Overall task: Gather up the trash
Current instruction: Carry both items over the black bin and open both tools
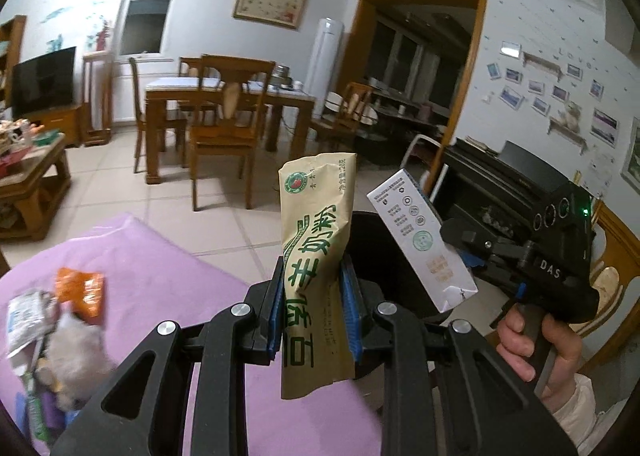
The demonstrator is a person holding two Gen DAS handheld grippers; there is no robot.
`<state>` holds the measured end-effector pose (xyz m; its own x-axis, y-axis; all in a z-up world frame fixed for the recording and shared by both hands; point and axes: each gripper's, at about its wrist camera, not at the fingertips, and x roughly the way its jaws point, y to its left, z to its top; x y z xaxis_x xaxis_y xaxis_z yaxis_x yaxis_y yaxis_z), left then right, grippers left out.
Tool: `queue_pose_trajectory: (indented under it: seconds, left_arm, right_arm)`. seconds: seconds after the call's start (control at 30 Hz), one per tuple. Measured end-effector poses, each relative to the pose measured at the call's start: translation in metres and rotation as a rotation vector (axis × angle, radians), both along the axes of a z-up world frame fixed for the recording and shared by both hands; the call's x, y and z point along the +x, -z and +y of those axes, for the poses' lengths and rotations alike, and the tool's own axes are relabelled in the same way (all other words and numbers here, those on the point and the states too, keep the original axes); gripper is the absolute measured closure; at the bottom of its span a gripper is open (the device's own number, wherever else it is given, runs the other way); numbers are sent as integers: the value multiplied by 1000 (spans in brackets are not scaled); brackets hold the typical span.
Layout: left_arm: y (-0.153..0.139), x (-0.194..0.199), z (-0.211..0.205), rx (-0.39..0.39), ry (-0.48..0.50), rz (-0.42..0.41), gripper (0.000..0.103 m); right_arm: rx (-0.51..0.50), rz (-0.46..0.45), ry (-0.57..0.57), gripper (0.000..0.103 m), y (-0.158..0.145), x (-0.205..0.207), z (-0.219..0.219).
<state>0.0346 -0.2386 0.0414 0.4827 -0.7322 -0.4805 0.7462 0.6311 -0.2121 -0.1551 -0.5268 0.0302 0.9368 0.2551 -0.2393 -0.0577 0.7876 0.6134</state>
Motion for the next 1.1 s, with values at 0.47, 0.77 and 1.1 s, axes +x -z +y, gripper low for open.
queue_pose_trajectory:
  seconds: [0.47, 0.77, 1.1]
  left_arm:
    - [43, 35, -105, 40, 109, 107, 78]
    - [71, 41, -156, 112, 139, 149, 78]
    - [86, 41, -174, 173, 145, 179, 77]
  right_arm:
    - [33, 125, 213, 51, 59, -17, -86]
    - [16, 206, 291, 51, 94, 8, -102]
    - [-28, 249, 336, 51, 110, 34, -113]
